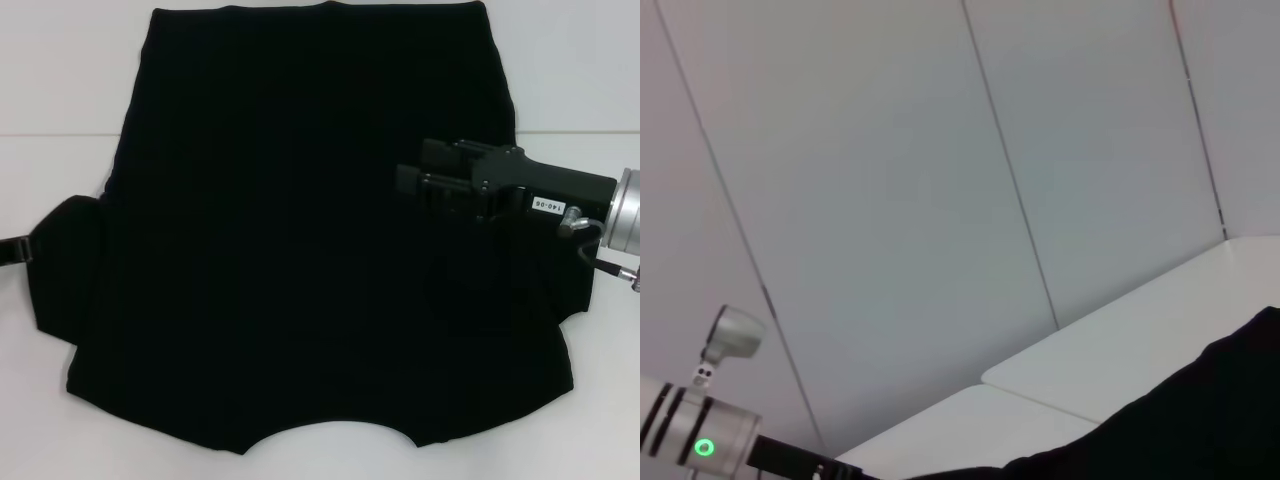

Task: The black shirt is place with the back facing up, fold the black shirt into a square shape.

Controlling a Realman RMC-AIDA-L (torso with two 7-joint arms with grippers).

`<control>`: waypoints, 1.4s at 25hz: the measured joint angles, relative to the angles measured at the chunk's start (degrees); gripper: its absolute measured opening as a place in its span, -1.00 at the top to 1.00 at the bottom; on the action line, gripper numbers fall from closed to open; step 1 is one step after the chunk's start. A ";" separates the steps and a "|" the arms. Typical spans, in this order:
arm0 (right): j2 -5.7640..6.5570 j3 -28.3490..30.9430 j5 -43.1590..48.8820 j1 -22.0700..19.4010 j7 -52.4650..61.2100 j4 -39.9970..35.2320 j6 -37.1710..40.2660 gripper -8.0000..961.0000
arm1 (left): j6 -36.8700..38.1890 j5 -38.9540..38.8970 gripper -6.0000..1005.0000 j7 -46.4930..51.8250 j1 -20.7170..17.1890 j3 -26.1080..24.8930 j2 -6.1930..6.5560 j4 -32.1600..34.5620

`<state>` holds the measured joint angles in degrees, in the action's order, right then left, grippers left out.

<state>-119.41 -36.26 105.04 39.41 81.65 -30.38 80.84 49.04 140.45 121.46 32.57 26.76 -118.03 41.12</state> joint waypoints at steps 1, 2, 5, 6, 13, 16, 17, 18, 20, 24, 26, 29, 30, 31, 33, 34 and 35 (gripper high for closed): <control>-0.06 -0.09 -0.01 0.07 0.00 0.04 -0.12 -0.53 | -0.01 0.00 0.96 0.00 -0.18 -0.05 0.00 0.36; -0.09 -0.15 -0.01 0.15 0.00 0.08 -0.17 -0.53 | -0.02 0.00 0.96 0.01 -0.43 -0.09 0.00 0.79; -0.12 -0.12 -0.02 0.34 0.00 0.35 -0.17 -0.53 | -0.02 0.00 0.96 0.02 -0.78 -0.12 0.00 1.42; -0.12 -0.09 -0.02 0.39 0.00 0.48 -0.17 -0.53 | -0.02 0.00 0.96 0.03 -1.07 -0.13 0.00 1.93; -0.12 -0.10 -0.10 0.46 0.00 0.84 -0.25 -0.53 | -0.13 0.01 0.96 -0.02 -1.36 -0.14 0.20 2.58; -0.18 -0.15 -0.11 0.48 0.00 0.86 -0.25 -0.53 | -0.18 0.06 0.96 -0.02 -1.48 -0.14 0.27 3.27; -0.19 -0.16 -0.11 0.49 0.00 0.86 -0.25 -0.53 | -0.18 0.07 0.96 -0.03 -1.50 -0.13 0.30 3.49; -0.19 -0.16 -0.10 0.49 0.00 0.86 -0.25 -0.53 | -0.18 0.09 0.96 -0.02 -1.52 -0.13 0.33 3.63; -0.20 -0.17 -0.11 0.49 0.00 0.86 -0.25 -0.53 | -0.18 0.27 0.96 -0.02 -1.53 -0.17 0.42 3.92; -0.21 -0.21 -0.10 0.49 0.00 0.87 -0.11 -0.53 | -0.29 1.36 0.95 0.08 -1.54 -0.21 0.52 4.75; -0.20 -0.21 -0.10 0.49 0.00 1.01 -0.09 -0.53 | -0.34 1.99 0.95 0.38 -1.53 -0.22 0.53 5.15; -0.21 -0.15 -0.10 0.50 0.00 1.34 -0.14 -0.53 | -0.26 2.16 0.96 0.57 -1.76 -0.28 0.51 5.73; -0.21 -0.14 -0.10 0.53 0.00 1.41 -0.19 -0.53 | -0.08 2.16 0.96 0.61 -1.93 -0.30 0.48 5.99; -0.21 -0.14 -0.10 0.54 0.00 1.43 -0.21 -0.53 | 0.19 2.16 0.96 0.75 -2.12 -0.32 0.40 6.33; -0.21 -0.14 -0.10 0.55 0.00 1.47 -0.22 -0.53 | 0.99 2.14 0.96 1.07 -2.44 -0.32 0.26 7.02; -0.21 -0.13 -0.10 0.56 0.00 1.48 -0.23 -0.53 | 1.63 2.04 0.96 1.22 -2.62 -0.32 0.21 7.49; -0.21 -0.11 -0.10 0.56 0.00 1.48 -0.23 -0.53 | 2.26 1.90 0.96 1.27 -2.74 -0.32 0.17 7.86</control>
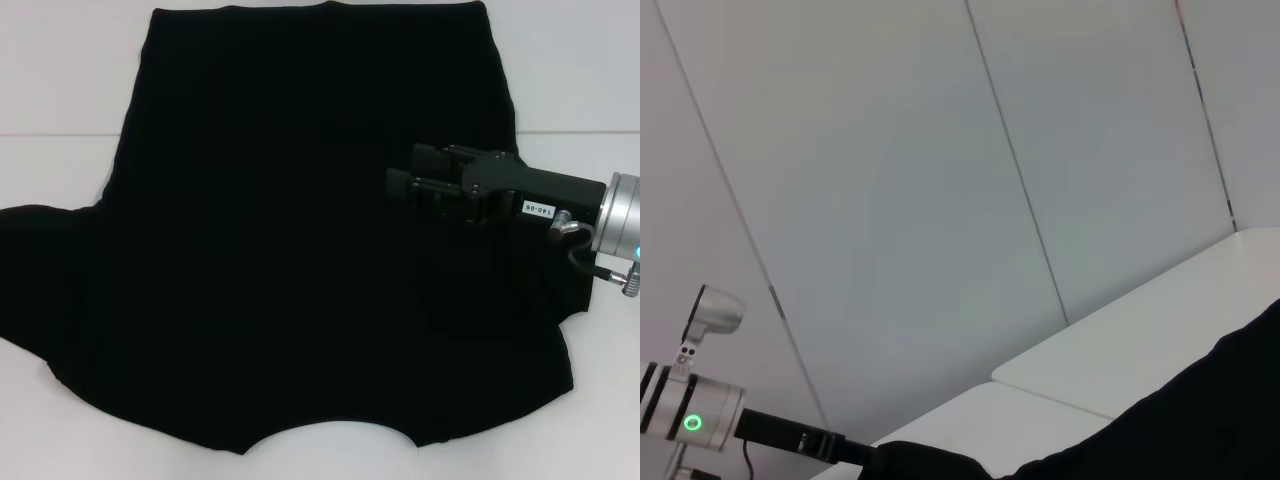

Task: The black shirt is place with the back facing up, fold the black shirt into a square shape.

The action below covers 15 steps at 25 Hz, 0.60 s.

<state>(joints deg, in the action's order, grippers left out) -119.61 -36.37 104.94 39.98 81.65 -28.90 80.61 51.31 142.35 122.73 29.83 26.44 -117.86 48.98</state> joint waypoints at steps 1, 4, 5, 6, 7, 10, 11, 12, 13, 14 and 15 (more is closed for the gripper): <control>0.00 0.03 0.00 0.01 0.00 0.00 -0.01 -0.53 | 0.40 -0.11 0.96 0.03 -0.06 0.00 -0.02 0.17; 0.00 0.01 0.00 0.02 0.00 0.00 -0.02 -0.53 | 1.24 -0.23 0.95 0.09 -0.11 0.01 -0.08 0.38; 0.00 -0.01 0.00 0.01 0.00 0.00 -0.01 -0.53 | 1.48 -0.27 0.95 0.10 -0.10 0.02 -0.09 0.40; 0.00 -0.02 0.00 0.01 0.00 0.00 -0.02 -0.53 | 1.67 -0.30 0.95 0.11 0.01 0.03 -0.08 0.38; 0.00 -0.02 0.00 0.02 0.00 0.00 -0.02 -0.53 | 1.89 -0.32 0.95 0.11 0.19 0.11 -0.09 0.28; 0.00 -0.01 0.00 0.01 0.00 -0.01 -0.02 -0.53 | 2.59 -0.51 0.95 0.03 1.16 0.44 -0.26 0.23; 0.00 -0.02 0.00 0.02 -0.07 -0.01 -0.02 -0.53 | 2.75 -0.77 0.95 -0.12 1.54 0.50 -0.37 0.28; 0.00 0.00 0.00 0.01 -0.21 -0.02 -0.01 -0.53 | 2.87 -1.25 0.95 -0.50 2.04 0.53 -0.49 0.31; 0.00 0.01 0.00 0.02 -0.39 -0.02 0.04 -0.53 | 2.97 -1.92 0.95 -1.07 2.69 0.57 -0.57 0.32; 0.00 0.05 0.00 0.01 -0.55 -0.02 0.10 -0.53 | 3.09 -2.51 0.95 -1.67 3.39 0.61 -0.62 0.30; 0.00 0.08 0.00 0.02 -0.62 -0.03 0.17 -0.53 | 3.25 -2.85 0.95 -2.13 4.04 0.70 -0.66 0.25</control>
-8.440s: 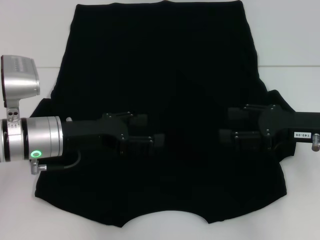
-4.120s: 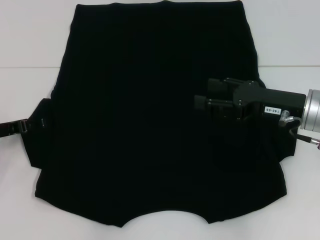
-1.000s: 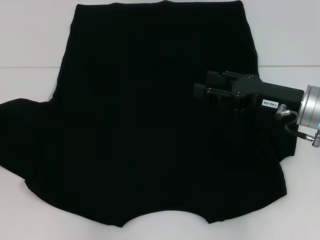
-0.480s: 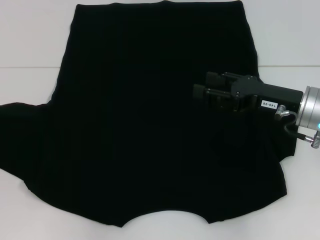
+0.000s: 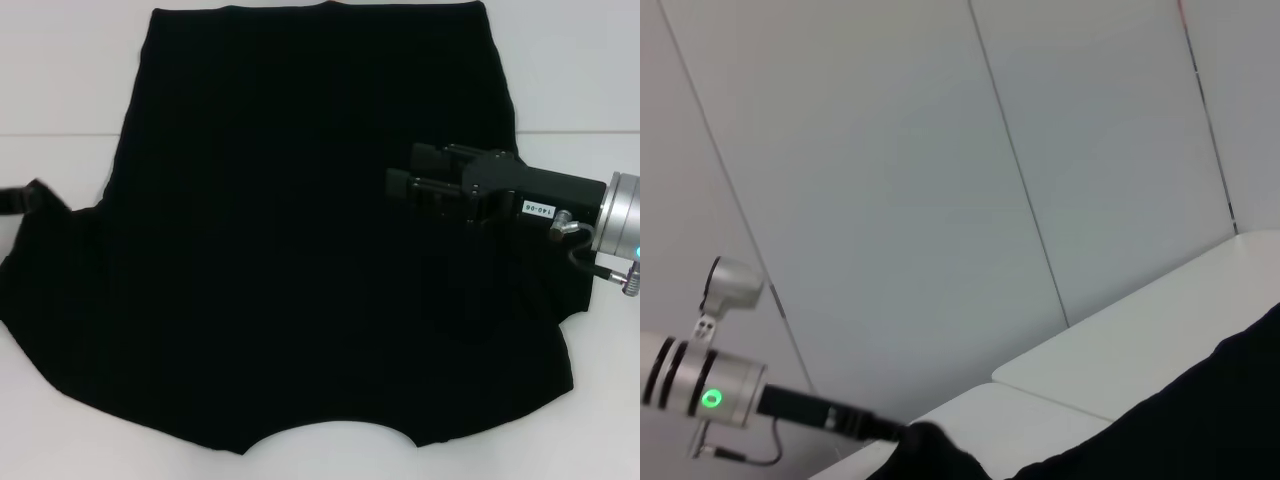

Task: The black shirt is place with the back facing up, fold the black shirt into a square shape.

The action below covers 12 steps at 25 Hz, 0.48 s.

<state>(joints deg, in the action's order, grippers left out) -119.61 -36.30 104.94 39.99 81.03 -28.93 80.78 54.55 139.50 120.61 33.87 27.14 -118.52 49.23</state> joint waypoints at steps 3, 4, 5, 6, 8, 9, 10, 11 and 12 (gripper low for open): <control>0.00 0.03 0.00 0.00 -0.03 -0.06 0.22 -0.53 | 0.76 -0.63 0.96 -0.64 1.48 1.08 -0.22 0.05; 0.00 0.02 0.00 0.00 -0.04 -0.06 0.25 -0.53 | 1.07 -1.11 0.96 -0.70 1.70 1.77 -0.31 0.15; 0.00 0.02 0.00 -0.01 -0.04 -0.07 0.27 -0.53 | 1.44 -1.86 0.96 -0.91 1.82 2.50 -0.37 0.18; 0.00 0.02 0.00 -0.05 -0.04 -0.07 0.29 -0.53 | 1.87 -2.63 0.96 -1.22 1.91 3.13 -0.42 0.18; 0.00 0.03 0.00 -0.19 -0.05 -0.07 0.37 -0.53 | 3.33 -4.45 0.96 -2.36 1.86 3.71 -0.50 0.18; 0.00 0.05 0.00 -0.24 -0.06 -0.08 0.40 -0.53 | 4.07 -5.16 0.96 -2.96 1.76 3.84 -0.60 0.18; 0.00 0.08 0.00 -0.29 -0.06 -0.08 0.42 -0.53 | 4.75 -5.77 0.96 -3.50 1.67 3.84 -0.67 0.18; 0.00 0.10 0.00 -0.35 -0.07 -0.07 0.43 -0.53 | 5.53 -6.46 0.96 -4.11 1.54 3.84 -0.75 0.12; 0.00 0.12 0.00 -0.39 -0.09 -0.08 0.43 -0.53 | 5.94 -6.82 0.96 -4.47 1.46 3.84 -0.76 0.04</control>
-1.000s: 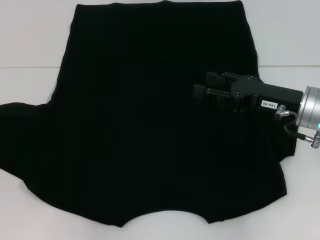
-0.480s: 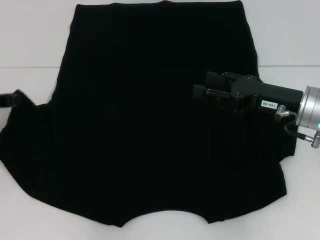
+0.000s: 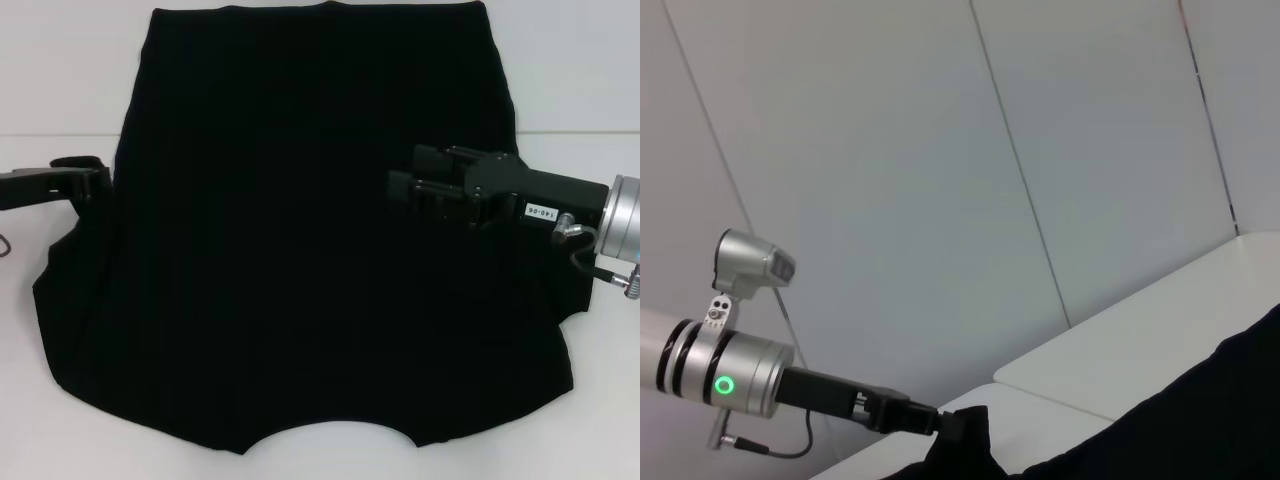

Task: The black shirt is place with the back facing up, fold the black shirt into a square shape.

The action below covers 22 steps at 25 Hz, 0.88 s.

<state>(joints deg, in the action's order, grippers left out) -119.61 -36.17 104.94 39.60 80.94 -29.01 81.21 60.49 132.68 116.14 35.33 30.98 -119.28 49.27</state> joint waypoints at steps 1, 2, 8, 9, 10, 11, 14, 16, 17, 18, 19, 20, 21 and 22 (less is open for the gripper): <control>0.00 0.01 0.00 -0.02 -0.08 0.00 0.01 -0.53 | 0.72 -0.57 0.96 -0.74 -0.11 0.00 -0.03 -0.14; 0.00 0.02 -0.01 -0.04 -0.22 0.00 0.02 -0.53 | 1.29 -0.93 0.96 -1.45 -0.21 0.00 -0.09 -0.31; 0.00 -0.40 -1.13 -0.19 -0.74 0.06 0.06 -0.53 | 4.51 -1.15 0.96 -6.39 -0.84 0.09 -1.47 -0.74; 0.00 -0.43 -1.22 -0.21 -0.84 0.09 0.07 -0.53 | 5.07 -1.16 0.96 -7.80 -0.88 0.09 -1.80 -0.74; 0.00 -0.45 -1.26 -0.21 -0.93 0.13 0.08 -0.53 | 5.59 -1.16 0.96 -9.09 -0.90 0.11 -2.13 -0.75; 0.00 -0.46 -1.26 -0.21 -1.12 0.27 0.09 -0.53 | 6.19 -1.17 0.96 -10.33 -0.90 0.11 -2.41 -0.77; 0.00 -0.42 -1.28 -0.12 -1.59 0.68 0.09 -0.53 | 7.10 -1.19 0.96 -12.59 -0.82 0.32 -3.02 -0.97; 0.00 -0.35 -1.29 -0.07 -1.67 0.80 0.09 -0.53 | 7.10 -1.20 0.96 -12.91 -0.70 0.82 -3.15 -1.36; 0.00 -0.34 -1.31 -0.07 -1.68 0.82 0.09 -0.53 | 7.04 -1.20 0.96 -12.92 -0.67 1.00 -3.15 -1.55; 0.01 -0.34 -1.32 -0.06 -1.68 0.85 0.09 -0.53 | 7.02 -1.20 0.96 -12.92 -0.65 1.18 -3.16 -1.77; 0.00 -0.33 -1.34 -0.07 -1.68 0.86 0.10 -0.53 | 7.04 -1.20 0.96 -12.93 -0.64 1.24 -3.16 -1.85; 0.00 -0.32 -1.36 -0.07 -1.68 0.87 0.12 -0.53 | 7.09 -1.20 0.96 -12.93 -0.64 1.27 -3.16 -1.89; 0.00 -0.31 -1.38 -0.08 -1.68 0.90 0.14 -0.53 | 7.13 -1.20 0.96 -12.94 -0.64 1.27 -3.17 -1.91; 0.01 -0.30 -1.40 -0.09 -1.68 0.92 0.17 -0.53 | 7.16 -1.20 0.96 -12.94 -0.66 1.28 -3.23 -1.94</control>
<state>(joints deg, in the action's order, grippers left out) -119.61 -36.47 103.54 39.51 79.26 -28.09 81.38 67.65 131.48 103.20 34.67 32.25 -122.51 47.33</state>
